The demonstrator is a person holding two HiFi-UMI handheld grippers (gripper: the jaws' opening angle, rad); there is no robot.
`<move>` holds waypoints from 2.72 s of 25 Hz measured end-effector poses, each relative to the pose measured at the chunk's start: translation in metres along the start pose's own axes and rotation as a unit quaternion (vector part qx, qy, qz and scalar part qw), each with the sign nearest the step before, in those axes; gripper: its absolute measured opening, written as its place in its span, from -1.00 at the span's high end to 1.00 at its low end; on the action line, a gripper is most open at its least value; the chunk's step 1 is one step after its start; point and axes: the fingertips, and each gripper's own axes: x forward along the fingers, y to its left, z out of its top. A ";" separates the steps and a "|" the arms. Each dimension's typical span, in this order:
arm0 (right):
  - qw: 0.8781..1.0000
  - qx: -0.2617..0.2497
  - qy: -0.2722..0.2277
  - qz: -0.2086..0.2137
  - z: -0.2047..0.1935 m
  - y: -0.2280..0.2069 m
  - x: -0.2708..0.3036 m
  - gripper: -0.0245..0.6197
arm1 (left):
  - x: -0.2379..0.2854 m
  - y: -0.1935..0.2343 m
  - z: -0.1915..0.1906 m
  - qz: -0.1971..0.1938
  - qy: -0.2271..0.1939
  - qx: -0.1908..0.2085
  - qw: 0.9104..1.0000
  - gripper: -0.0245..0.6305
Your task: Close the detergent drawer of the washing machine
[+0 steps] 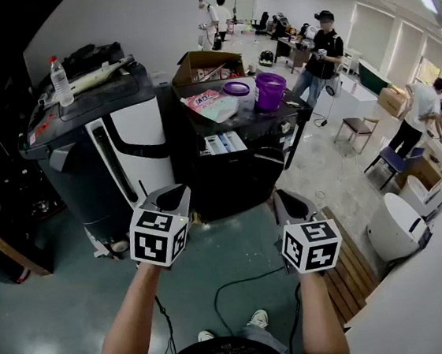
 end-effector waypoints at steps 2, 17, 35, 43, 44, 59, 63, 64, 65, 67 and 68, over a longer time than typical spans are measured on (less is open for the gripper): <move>1.000 0.003 -0.002 -0.003 0.000 -0.001 0.000 0.85 | 0.000 0.000 0.000 0.000 0.000 0.000 1.000 0.93; 1.000 0.016 -0.007 -0.005 -0.002 0.002 0.001 0.66 | -0.003 0.005 0.000 0.005 -0.003 -0.002 1.000 0.93; 1.000 0.026 -0.009 -0.001 -0.004 0.007 0.001 0.28 | -0.004 0.005 -0.002 0.006 -0.007 -0.006 1.000 0.93; 1.000 0.030 -0.009 -0.006 -0.004 0.009 0.006 -0.03 | -0.004 0.010 -0.003 0.005 -0.007 -0.003 1.000 0.92; 0.999 0.030 -0.010 -0.006 -0.004 0.010 0.007 -0.07 | -0.004 0.011 -0.003 0.005 -0.007 -0.002 1.000 0.92; 0.999 0.040 -0.014 -0.003 -0.002 0.019 0.022 -0.50 | 0.002 0.024 -0.004 0.002 -0.006 0.002 1.000 0.92; 0.999 0.046 -0.010 0.002 -0.006 0.017 0.030 -0.50 | 0.010 0.026 -0.006 0.001 0.000 0.003 1.000 0.93; 0.999 0.047 -0.009 0.002 -0.006 0.016 0.033 -0.50 | 0.013 0.027 -0.007 0.001 0.001 0.003 1.000 0.92; 0.999 0.048 -0.009 0.002 -0.007 0.014 0.036 -0.50 | 0.016 0.027 -0.008 0.001 0.003 0.003 1.000 0.92; 0.999 0.049 -0.009 0.002 -0.008 0.010 0.043 -0.50 | 0.023 0.029 -0.010 0.001 0.006 0.003 1.000 0.92; 0.999 0.051 -0.008 0.002 -0.009 0.008 0.047 -0.50 | 0.027 0.031 -0.011 0.002 0.008 0.004 1.000 0.92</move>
